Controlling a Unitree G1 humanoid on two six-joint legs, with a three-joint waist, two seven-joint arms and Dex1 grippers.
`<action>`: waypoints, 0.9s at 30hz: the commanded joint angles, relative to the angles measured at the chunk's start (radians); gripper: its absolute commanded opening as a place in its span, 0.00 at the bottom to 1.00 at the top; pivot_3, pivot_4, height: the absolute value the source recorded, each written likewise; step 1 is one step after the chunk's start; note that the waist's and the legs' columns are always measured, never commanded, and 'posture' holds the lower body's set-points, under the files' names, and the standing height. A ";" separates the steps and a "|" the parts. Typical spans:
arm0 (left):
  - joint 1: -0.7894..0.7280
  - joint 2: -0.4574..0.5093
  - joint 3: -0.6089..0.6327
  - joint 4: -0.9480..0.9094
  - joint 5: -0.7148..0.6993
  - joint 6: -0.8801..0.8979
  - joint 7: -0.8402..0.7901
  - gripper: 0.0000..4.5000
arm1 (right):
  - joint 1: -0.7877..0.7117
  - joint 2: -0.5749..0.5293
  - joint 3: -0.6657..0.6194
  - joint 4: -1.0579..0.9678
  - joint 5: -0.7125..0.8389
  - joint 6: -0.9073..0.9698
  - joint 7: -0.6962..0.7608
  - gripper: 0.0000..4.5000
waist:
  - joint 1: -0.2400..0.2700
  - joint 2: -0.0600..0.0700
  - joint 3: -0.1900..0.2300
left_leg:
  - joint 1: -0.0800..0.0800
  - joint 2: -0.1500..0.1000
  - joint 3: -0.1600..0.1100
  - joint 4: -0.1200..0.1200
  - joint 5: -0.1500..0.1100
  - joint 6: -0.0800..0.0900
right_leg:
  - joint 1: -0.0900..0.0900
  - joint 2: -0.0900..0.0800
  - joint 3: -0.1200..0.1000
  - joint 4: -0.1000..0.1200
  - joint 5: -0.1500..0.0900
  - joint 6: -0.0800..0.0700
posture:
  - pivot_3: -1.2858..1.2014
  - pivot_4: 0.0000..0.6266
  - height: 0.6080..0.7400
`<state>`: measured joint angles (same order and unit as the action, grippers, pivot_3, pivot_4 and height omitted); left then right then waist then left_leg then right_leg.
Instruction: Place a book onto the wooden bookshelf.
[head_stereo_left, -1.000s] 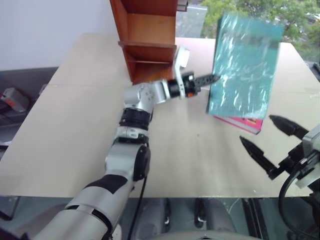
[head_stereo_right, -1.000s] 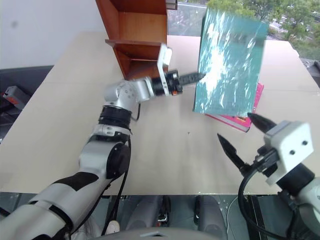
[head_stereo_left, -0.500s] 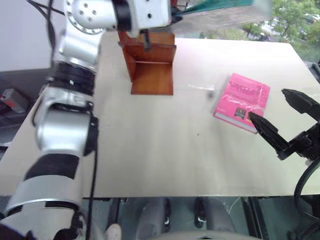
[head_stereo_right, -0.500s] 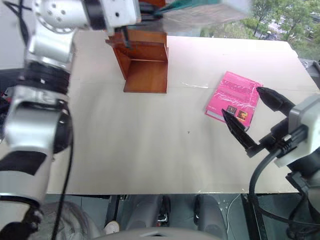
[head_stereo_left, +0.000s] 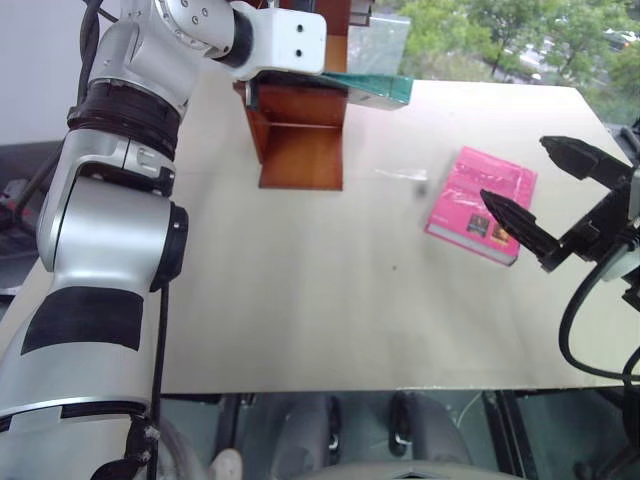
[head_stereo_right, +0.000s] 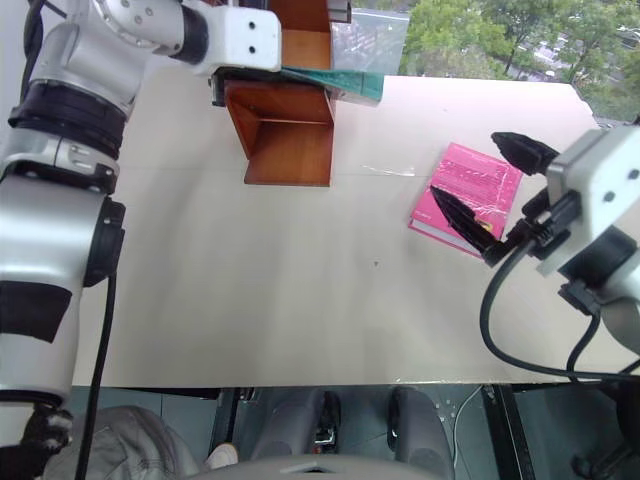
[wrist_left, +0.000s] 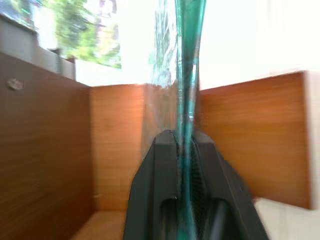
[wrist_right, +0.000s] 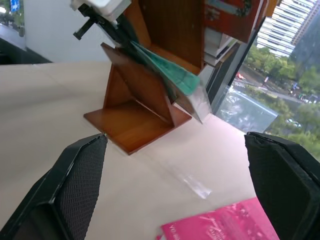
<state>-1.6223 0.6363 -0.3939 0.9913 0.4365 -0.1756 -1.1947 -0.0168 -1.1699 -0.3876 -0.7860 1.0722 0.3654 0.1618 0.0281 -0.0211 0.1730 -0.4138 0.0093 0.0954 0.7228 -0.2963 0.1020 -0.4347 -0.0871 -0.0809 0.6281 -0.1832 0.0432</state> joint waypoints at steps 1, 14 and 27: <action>0.005 0.019 0.011 -0.022 -0.006 0.077 -0.053 0.44 | -0.065 0.024 0.003 0.030 -0.043 0.025 0.048 1.00 | -0.008 0.000 0.000 | -0.001 0.000 0.000 0.000 0.000 0.000 | -0.001 0.000 0.000 0.000 0.001 0.001 | 0.52 0.24 0.98; 0.264 0.157 0.343 -0.622 -0.399 0.468 -0.164 0.85 | -0.110 0.104 -0.024 0.102 -0.159 0.080 0.254 1.00 | -0.015 0.000 0.001 | -0.006 0.000 0.001 -0.002 0.000 0.000 | -0.006 -0.001 0.000 -0.002 0.002 0.004 | 0.52 0.24 0.98; 0.971 -0.257 0.531 -1.423 -0.919 0.987 0.285 0.99 | -0.074 0.272 0.156 0.138 -0.367 0.137 0.239 1.00 | -0.009 0.001 0.001 | 0.002 -0.002 -0.008 0.004 0.001 -0.002 | 0.008 -0.003 -0.001 -0.001 0.003 0.004 | 0.52 0.24 0.98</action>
<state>-0.6599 0.3745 0.1339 -0.3707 -0.4725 0.8084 -0.9807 -0.0968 -0.8983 -0.2215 -0.6316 0.7454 0.5043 0.4108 0.0194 -0.0204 0.1738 -0.4128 0.0071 0.0874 0.7273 -0.2953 0.0996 -0.4271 -0.0899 -0.0815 0.6273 -0.1804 0.0475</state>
